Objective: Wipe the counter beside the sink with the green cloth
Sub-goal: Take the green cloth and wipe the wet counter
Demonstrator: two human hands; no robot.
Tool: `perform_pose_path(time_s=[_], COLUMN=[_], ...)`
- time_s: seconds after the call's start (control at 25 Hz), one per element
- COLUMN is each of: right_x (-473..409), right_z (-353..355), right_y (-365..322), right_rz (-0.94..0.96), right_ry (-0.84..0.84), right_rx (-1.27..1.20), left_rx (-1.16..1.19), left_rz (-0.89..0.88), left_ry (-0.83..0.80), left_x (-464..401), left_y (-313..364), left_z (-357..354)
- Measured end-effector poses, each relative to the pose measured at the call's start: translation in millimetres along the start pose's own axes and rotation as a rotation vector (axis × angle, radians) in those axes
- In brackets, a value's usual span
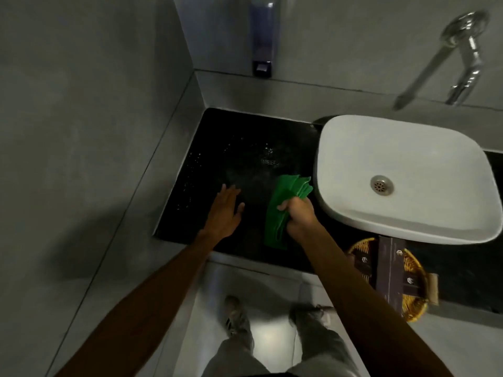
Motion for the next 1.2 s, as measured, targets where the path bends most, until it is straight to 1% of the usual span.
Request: perform_pose_path(time_s=[0.08,0.12,0.16,0.24,0.28,0.36,0.4,0.48,0.52,0.56,0.6,0.64,0.68,0.72,0.76,0.8,0.84,0.92,0.96,1.0,1.04,1.08,1.12,1.16,1.2], right_x=[-11.2,-20.6,-35.5,-73.0,-88.8,-104.7,-103.6,-106.8,-116.4,-132.7,-150.3,-166.6,-179.1,-188.9,-202.3,-215.5,-225.6,-227.8,-221.0,-214.4,-207.7,-205.1,-204.6,-199.2,-189.7], right_z=[8.3,2.6,-9.7,-31.0,-31.7,-26.9,-25.2,-25.8,-29.7,-33.9,-35.0,-31.6,-25.8,-25.6,-39.7,-67.6,-106.6,-190.2,-218.5,-225.9,-212.0,-180.9,-136.9,-92.6,-60.4], right_y=[-13.7,-22.5,-25.5,-10.9,-1.1,-2.7,-2.6,-1.9,-6.5,-18.1,-36.2,-59.6,-83.9,-103.7,-115.9,-121.4,-121.4,-100.4,-82.2,-67.9,-64.5,-73.3,-87.8,-97.1,-92.6], right_rz=[0.212,0.296,0.320,0.221,0.212,0.427,0.545,0.738,0.789,0.795,0.758,0.671,0.566,0.486,0.441,0.435,0.478,0.653,0.763,0.856,0.915,0.939,0.881,0.759,0.623], right_ry=[0.276,0.344,0.337,0.203,0.168,0.260,0.301,0.286,0.260,0.262,0.337,0.487,0.664,0.805,0.849,0.814,0.727,0.511,0.368,0.225,0.127,0.162,0.325,0.514,0.657], right_rx=[0.257,0.454,0.654,0.988,1.149,1.470,1.570,1.691,1.740,1.753,1.733,1.661,1.539,1.425,1.353,1.342,1.379,1.545,1.637,1.702,1.730,1.708,1.649,1.568,1.486], left_rx=[-0.131,-0.188,-0.233,-0.258,-0.256,-0.248,-0.247,-0.264,-0.272,-0.274,-0.277,-0.289,-0.314,-0.344,-0.369,-0.384,-0.391,-0.406,-0.411,-0.409,-0.402,-0.395,-0.385,-0.373,-0.358], left_rz=[-0.044,-0.063,-0.081,-0.116,-0.129,-0.148,-0.156,-0.155,-0.154,-0.150,-0.143,-0.131,-0.121,-0.120,-0.126,-0.131,-0.139,-0.143,-0.146,-0.146,-0.140,-0.138,-0.136,-0.133,-0.134], left_ry=[-0.012,-0.007,-0.017,-0.010,0.026,0.093,0.114,0.130,0.135,0.128,0.117,0.105,0.103,0.104,0.103,0.098,0.095,0.099,0.097,0.089,0.084,0.081,0.081,0.093,0.106], left_x=[-38.2,-52.8,-64.7,-71.8,-70.6,-75.6,-75.5,-74.2,-75.0,-79.1,-80.5,-80.0,-79.8,-79.6,-82.1,-84.2,-84.3,-83.4,-83.7,-83.5,-83.2,-83.8,-84.8,-85.0,-84.2], left_y=[-13.4,-20.7,-29.2,-40.7,-43.9,-50.1,-52.0,-53.9,-54.2,-54.8,-54.7,-55.3,-56.0,-55.7,-56.4,-57.4,-58.3,-59.9,-60.1,-60.2,-59.8,-58.7,-58.5,-59.0,-60.1], left_z=[2.6,3.3,0.5,-9.0,-13.5,-17.4,-18.3,-19.5,-19.5,-19.5,-19.2,-20.3,-22.0,-23.0,-23.0,-24.4,-25.9,-27.1,-26.6,-25.8,-25.3,-25.2,-26.0,-25.4,-23.2])
Point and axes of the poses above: each hand's wrist, its own x-axis away from the middle knuckle, its own z-axis out of the back of the hand, y = z × x, the point moved 10 cm from there along -x, towards the middle knuckle, and after that the axes turned 7 degrees about -z, right-handed, at the moved point
